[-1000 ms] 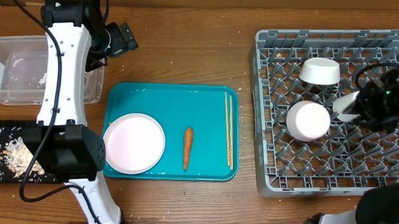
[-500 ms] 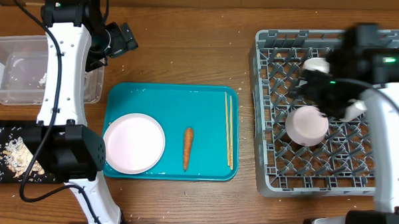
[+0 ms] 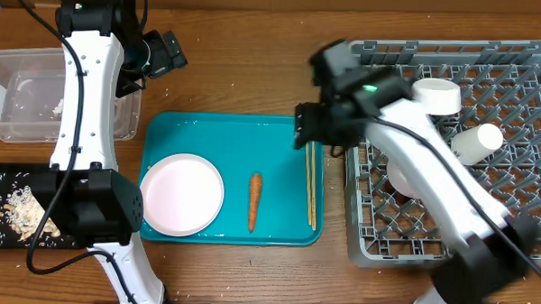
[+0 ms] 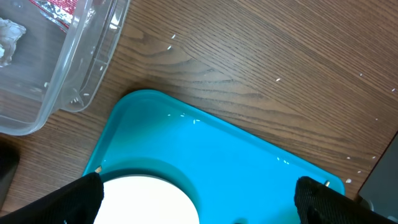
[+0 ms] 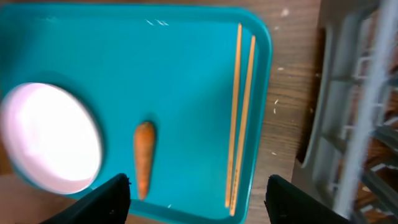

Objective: Sort waste into correct bins and load items into the dishwasher
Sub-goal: 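Move the right gripper to the chopsticks and grasp one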

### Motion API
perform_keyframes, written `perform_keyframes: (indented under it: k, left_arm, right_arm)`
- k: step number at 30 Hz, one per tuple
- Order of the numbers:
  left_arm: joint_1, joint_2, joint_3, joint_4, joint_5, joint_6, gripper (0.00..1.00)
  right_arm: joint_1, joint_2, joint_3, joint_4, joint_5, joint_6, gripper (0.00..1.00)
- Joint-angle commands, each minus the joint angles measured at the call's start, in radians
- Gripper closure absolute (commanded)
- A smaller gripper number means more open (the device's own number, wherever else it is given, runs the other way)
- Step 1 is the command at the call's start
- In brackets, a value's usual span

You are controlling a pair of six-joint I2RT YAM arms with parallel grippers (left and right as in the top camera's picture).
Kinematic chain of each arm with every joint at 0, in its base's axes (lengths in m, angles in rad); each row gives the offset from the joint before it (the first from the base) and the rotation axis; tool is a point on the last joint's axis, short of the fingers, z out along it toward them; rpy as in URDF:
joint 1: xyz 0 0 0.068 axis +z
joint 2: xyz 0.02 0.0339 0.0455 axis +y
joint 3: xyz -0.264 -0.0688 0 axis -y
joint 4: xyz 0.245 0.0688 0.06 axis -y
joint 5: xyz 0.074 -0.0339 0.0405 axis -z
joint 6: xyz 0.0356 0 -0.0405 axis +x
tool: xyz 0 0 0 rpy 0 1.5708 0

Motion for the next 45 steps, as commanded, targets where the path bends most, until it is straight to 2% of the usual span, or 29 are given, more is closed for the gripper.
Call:
perform_keyframes:
  k: [1,9,18,42,45]
  left_arm:
    - [-0.008,-0.015,0.0,0.001,0.004,-0.009,0.0]
    - [-0.008,-0.015,0.0,0.001,0.003,-0.009,0.0]
    - [-0.008,-0.015,0.0,0.001,0.004,-0.009,0.0]
    - [-0.008,-0.015,0.0,0.001,0.003,-0.009,0.0]
    - [-0.008,-0.015,0.0,0.001,0.003,-0.009,0.0]
  right_arm:
    - [0.006,0.127,-0.013,0.013,0.028,0.018,0.3]
    - [0.01,0.282,-0.013,0.046,0.026,0.014,0.35]
    - [0.057,0.335,-0.021,0.095,0.029,0.005,0.37]
    - [0.061,0.426,-0.04,0.146,0.053,-0.027,0.39]
    - [0.061,0.426,-0.04,0.147,0.053,-0.027,0.42]
